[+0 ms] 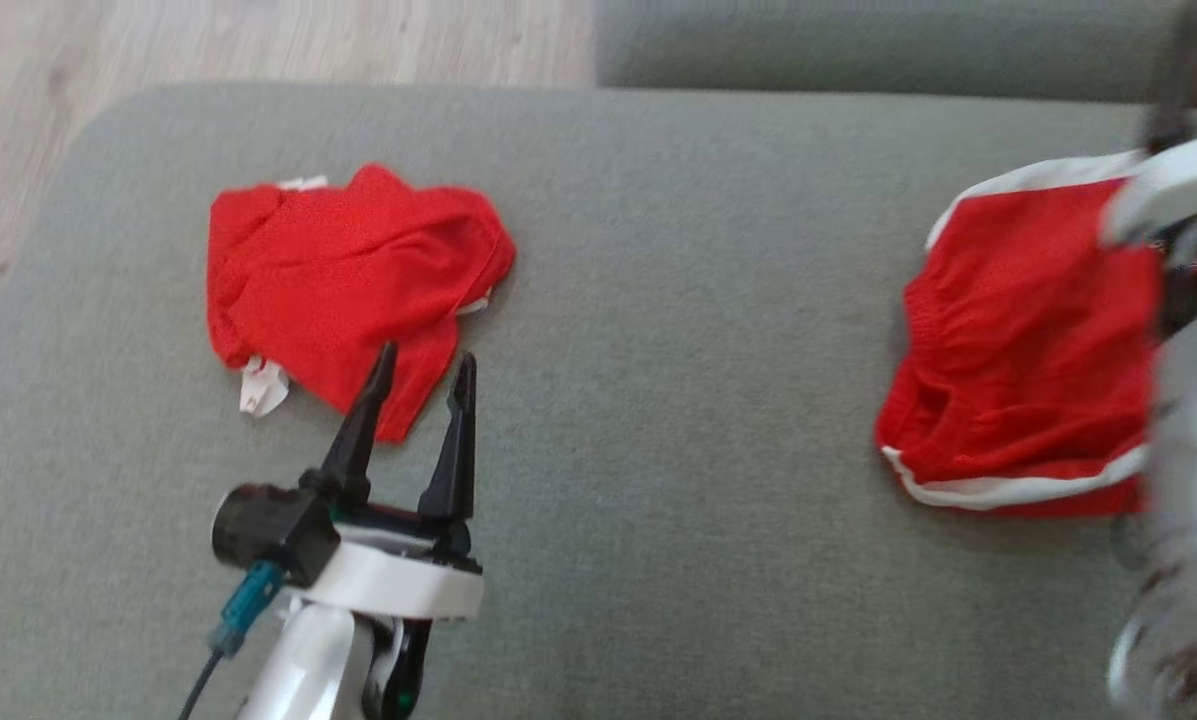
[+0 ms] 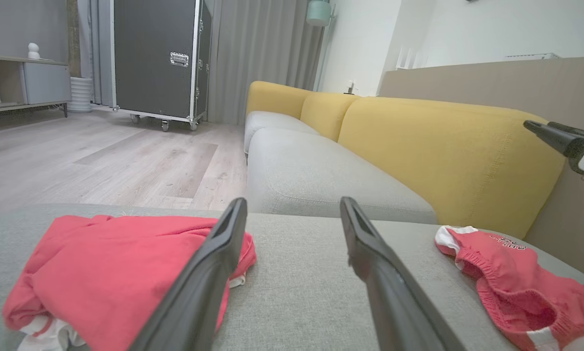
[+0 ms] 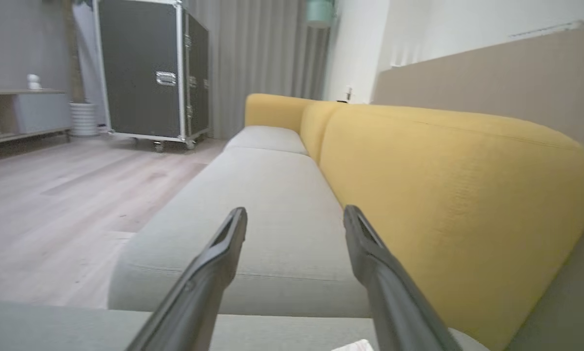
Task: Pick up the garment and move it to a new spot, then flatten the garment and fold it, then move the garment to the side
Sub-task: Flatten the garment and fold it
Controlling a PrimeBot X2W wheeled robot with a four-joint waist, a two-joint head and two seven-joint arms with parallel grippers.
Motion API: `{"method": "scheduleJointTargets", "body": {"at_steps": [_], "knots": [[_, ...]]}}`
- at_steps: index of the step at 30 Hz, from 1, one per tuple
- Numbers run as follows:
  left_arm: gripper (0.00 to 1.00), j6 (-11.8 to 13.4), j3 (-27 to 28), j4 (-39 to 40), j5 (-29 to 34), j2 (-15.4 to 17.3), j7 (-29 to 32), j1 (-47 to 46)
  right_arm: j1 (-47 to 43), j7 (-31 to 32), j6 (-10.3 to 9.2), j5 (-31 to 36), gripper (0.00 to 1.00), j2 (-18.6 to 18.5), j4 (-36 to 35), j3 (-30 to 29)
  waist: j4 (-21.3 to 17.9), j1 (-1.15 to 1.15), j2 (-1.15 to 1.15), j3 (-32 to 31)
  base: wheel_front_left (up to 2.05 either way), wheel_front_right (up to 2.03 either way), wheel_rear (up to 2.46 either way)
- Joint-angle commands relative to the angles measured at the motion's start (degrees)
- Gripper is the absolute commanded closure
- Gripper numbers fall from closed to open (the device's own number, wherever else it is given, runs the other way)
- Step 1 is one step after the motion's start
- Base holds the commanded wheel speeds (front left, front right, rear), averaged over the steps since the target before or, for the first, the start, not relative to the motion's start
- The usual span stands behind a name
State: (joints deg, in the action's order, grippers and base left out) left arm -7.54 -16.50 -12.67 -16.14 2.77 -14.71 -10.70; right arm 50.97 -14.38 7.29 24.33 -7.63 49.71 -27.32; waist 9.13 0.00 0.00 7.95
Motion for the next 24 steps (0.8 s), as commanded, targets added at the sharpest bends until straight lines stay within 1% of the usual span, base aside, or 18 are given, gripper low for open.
{"method": "scheduleJointTargets", "body": {"at_steps": [1,5,8,12,15,19,24], "knots": [[0.00,0.4,2.2,1.8,0.4,0.1,-0.3,-0.4,-1.1,-0.6,0.20,-3.0,0.00,1.6,-3.7,4.3,-2.0,0.00,0.00,-2.6,0.00,0.00,0.00],[0.00,0.5,2.7,1.9,0.6,0.1,-0.3,1.1,-10.7,-0.6,0.20,-12.0,0.00,3.5,-9.4,12.8,-3.6,0.00,0.00,-5.1,0.00,0.00,0.00],[0.00,0.5,3.1,1.7,0.9,0.1,-0.3,2.3,-18.9,-0.6,0.20,-16.9,0.00,4.2,-14.0,17.6,-4.5,0.00,0.00,-6.6,0.00,0.00,0.00],[0.00,0.5,3.5,1.9,1.1,0.1,-0.3,3.5,-29.5,-0.6,0.20,-21.7,0.00,4.6,-19.7,22.4,-5.5,0.00,0.00,-7.6,0.00,0.00,0.00],[0.00,0.5,3.5,2.0,1.3,0.1,-0.3,3.9,-35.7,-0.6,0.20,-25.7,0.00,4.7,-22.4,25.5,-6.1,0.00,0.00,-7.8,0.00,0.00,0.00],[0.00,0.5,3.5,2.0,1.3,0.1,-0.3,4.1,-40.1,-0.6,0.20,-27.6,0.00,4.7,-23.3,28.4,-6.4,0.00,0.00,-7.6,0.00,0.00,0.00],[0.00,0.4,3.2,2.0,1.4,0.1,-0.3,3.7,-39.2,0.3,0.20,-27.2,0.00,4.7,-23.4,29.9,-6.2,0.00,0.00,-6.8,0.00,0.00,0.00]]}}
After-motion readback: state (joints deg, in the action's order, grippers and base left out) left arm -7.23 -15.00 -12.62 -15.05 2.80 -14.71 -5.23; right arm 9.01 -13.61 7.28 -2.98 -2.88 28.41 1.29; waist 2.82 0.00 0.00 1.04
